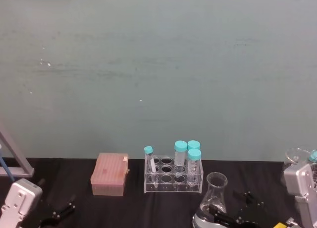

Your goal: Pick up the beaker with the right gripper, shake it three times, and then put it down.

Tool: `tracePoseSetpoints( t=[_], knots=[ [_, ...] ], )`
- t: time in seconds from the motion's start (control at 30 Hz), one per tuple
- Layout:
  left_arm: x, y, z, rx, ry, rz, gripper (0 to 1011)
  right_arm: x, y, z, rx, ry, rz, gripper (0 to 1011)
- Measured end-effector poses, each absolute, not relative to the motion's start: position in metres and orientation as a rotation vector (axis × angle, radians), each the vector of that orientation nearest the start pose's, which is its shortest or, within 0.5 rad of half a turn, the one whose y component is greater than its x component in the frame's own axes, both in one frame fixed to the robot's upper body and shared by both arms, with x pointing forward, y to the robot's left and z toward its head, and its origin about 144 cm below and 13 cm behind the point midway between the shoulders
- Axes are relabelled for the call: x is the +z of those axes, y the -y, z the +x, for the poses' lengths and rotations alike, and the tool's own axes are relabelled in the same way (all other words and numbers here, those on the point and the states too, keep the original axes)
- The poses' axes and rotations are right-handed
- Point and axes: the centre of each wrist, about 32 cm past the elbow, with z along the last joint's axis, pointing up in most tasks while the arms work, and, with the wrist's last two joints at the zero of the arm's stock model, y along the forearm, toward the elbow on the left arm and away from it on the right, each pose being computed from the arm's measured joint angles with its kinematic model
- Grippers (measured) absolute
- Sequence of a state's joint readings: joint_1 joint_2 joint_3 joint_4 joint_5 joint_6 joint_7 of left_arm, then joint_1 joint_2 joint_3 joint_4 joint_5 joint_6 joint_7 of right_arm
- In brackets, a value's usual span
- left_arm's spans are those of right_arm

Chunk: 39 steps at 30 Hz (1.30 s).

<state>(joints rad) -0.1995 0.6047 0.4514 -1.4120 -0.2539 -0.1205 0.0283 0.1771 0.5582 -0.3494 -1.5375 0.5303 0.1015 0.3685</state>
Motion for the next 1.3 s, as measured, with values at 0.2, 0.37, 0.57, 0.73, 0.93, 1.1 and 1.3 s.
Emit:
tracePoseSetpoints(
  t=[0.2,0.37,0.57,0.73,0.93,1.1,1.3],
  knots=[
    [1.14,-0.31,0.489,1.248,0.285,0.304,1000,1.173,0.292,0.497,-0.941,-0.087,-0.137,1003],
    [1.14,-0.31,0.489,1.248,0.285,0.305,1000,1.167,0.287,0.504,-0.959,-0.081,-0.121,1003],
    [1.14,-0.31,0.489,1.248,0.285,0.304,1000,1.161,0.28,0.512,-0.963,-0.076,-0.11,1003],
    [1.14,-0.31,0.489,1.248,0.285,0.304,1000,1.159,0.275,0.517,-0.961,-0.067,-0.099,1003],
    [1.14,-0.31,0.489,1.248,0.285,0.304,1000,1.16,0.269,0.522,-0.963,-0.058,-0.079,1003],
    [1.14,-0.31,0.489,1.248,0.285,0.304,1000,1.161,0.267,0.524,-0.967,-0.055,-0.067,1002],
    [1.14,-0.31,0.489,1.248,0.285,0.304,1000,1.161,0.267,0.524,-0.969,-0.057,-0.068,1003]
  ],
)
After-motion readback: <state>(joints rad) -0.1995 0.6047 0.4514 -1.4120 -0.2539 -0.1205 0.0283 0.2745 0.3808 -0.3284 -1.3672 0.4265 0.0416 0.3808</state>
